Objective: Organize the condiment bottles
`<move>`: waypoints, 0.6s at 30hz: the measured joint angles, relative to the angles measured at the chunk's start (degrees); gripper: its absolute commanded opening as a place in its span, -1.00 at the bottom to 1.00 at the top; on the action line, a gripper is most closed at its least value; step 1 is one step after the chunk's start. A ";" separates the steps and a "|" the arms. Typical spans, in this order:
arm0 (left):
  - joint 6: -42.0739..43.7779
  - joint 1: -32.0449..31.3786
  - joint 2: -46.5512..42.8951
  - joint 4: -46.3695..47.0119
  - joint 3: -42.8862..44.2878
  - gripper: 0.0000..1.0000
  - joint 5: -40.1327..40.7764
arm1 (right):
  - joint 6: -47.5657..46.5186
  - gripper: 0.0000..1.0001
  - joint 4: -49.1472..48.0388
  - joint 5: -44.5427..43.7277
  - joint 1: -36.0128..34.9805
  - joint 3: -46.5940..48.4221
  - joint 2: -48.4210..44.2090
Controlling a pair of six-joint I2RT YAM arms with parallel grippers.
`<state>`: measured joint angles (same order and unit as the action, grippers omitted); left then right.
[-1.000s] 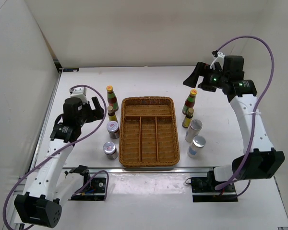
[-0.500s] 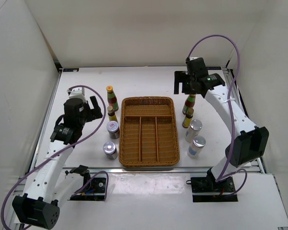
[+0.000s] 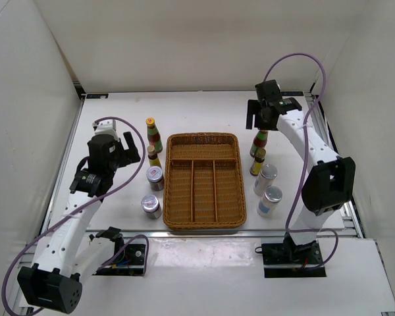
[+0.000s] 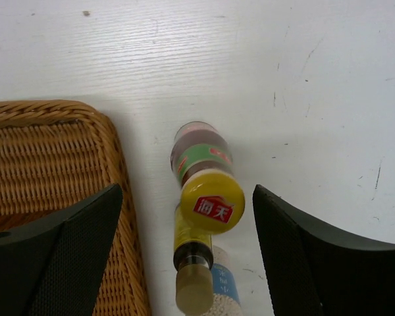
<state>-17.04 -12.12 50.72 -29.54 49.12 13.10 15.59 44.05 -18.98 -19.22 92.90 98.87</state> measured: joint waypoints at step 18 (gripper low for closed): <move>0.00 0.00 1.29 0.00 0.00 1.00 0.00 | 2.05 -0.86 -0.90 4.17 4.22 -2.27 0.74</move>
<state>-17.04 -12.12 52.01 -29.54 49.12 13.10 17.65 43.16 -14.81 -15.00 90.63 99.61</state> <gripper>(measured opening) 0.999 0.430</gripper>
